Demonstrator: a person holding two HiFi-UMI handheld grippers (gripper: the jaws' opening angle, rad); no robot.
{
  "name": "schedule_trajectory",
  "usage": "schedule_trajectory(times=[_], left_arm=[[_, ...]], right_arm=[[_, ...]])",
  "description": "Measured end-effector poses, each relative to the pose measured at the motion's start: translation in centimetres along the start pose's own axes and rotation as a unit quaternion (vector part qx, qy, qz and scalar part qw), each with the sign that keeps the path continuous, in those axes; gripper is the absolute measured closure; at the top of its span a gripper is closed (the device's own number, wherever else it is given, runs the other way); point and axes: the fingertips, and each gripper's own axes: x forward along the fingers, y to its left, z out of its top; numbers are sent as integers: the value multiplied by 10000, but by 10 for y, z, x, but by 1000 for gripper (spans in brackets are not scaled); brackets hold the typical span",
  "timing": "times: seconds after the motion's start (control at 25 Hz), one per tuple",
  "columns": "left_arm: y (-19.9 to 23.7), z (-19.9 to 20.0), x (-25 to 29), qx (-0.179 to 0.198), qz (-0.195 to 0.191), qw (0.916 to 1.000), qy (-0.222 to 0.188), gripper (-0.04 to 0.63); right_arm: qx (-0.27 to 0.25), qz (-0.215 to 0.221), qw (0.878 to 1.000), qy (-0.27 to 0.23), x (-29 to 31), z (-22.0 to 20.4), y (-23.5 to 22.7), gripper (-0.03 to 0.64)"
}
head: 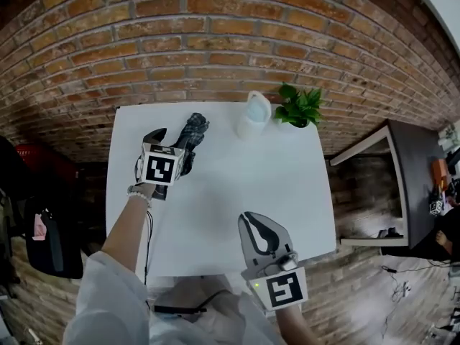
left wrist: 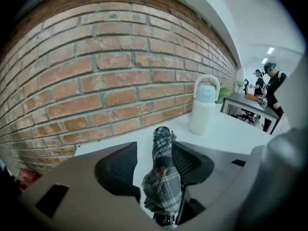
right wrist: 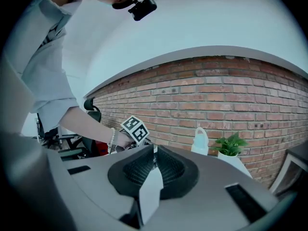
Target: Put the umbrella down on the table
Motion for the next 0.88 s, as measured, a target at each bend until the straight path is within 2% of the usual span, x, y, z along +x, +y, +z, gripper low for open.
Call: schedule_trajectory(times=[0.16, 0.36, 0.64, 0.88], left_arm=[[15, 22, -51, -1, 279, 9983, -512, 475], [7, 42, -124, -128, 247, 9935, -1105, 549], [-8, 59, -220, 58, 138, 9835, -1803, 563], [-23, 50, -275, 151, 16, 9774, -2108, 568]], right_arm=[[-44, 20, 9999, -129, -1, 16, 10, 565], [-153, 9, 9995, -277, -8, 35, 23, 565], [-387, 54, 9985, -393, -13, 59, 37, 565], [-515, 118, 9978, -394, -18, 65, 48, 565]])
